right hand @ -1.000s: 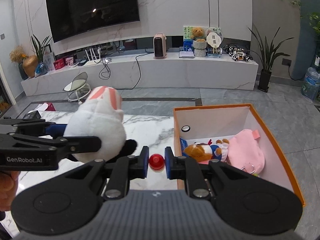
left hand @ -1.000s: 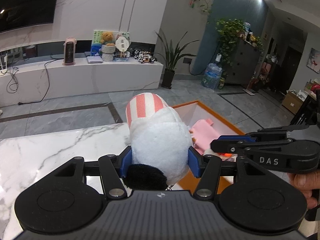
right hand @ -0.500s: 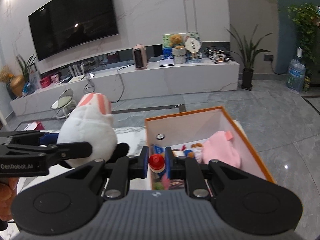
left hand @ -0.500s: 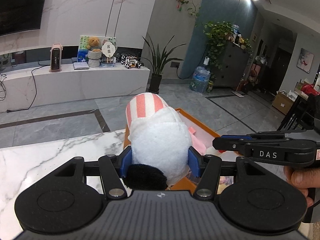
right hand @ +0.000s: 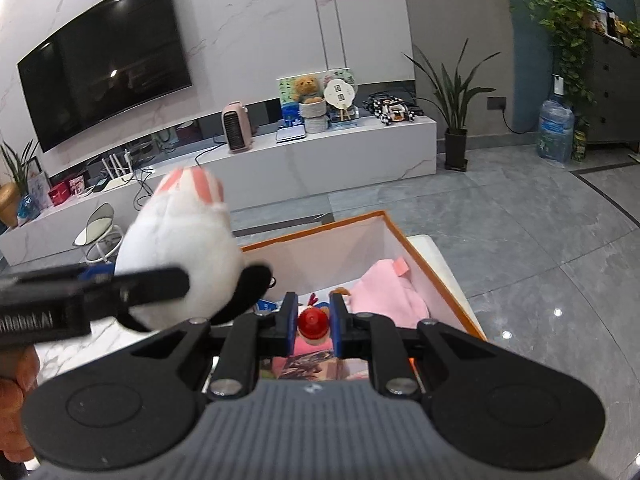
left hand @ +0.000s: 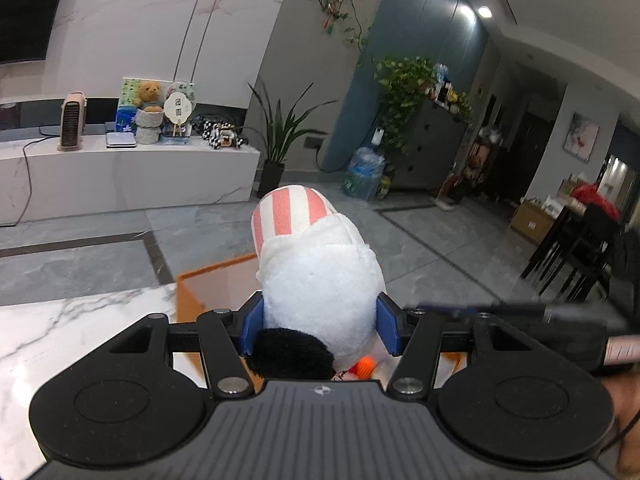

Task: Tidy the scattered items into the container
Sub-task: 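Carry panda plush with left tool while right tool carries bottle over orange box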

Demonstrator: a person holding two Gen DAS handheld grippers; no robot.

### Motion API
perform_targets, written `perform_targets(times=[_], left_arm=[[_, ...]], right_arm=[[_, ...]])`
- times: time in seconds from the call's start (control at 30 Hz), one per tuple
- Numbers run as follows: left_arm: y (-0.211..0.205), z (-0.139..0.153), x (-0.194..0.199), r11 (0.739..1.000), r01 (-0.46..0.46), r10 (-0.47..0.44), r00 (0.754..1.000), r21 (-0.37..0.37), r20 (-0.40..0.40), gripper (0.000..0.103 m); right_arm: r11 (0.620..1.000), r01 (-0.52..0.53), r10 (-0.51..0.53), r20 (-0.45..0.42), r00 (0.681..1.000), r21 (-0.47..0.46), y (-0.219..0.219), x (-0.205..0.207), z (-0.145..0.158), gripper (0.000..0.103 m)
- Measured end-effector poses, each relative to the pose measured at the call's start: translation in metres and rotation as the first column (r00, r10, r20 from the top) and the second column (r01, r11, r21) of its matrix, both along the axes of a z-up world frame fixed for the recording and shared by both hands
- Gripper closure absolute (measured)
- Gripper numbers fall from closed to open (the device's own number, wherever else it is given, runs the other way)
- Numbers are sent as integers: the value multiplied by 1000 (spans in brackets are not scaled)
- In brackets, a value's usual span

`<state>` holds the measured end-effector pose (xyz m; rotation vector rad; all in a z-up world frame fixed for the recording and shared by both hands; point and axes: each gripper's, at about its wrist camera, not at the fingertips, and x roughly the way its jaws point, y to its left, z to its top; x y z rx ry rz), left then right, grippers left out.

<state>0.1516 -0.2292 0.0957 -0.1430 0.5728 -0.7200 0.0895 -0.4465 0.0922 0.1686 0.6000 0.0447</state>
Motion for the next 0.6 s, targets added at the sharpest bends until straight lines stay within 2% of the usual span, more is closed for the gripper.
perform_targets(times=[0.23, 0.4, 0.6], left_arm=[[-20, -10, 28, 999, 32, -32, 999, 15, -6, 37], [-35, -24, 43, 997, 55, -56, 998, 60, 4, 37], [-40, -47, 62, 995, 78, -75, 996, 55, -44, 37]], right_arm=[[998, 47, -46, -23, 999, 35, -11, 20, -12, 85], [997, 65, -63, -44, 997, 34, -14, 33, -21, 85], [997, 79, -78, -55, 995, 17, -16, 44, -30, 85]])
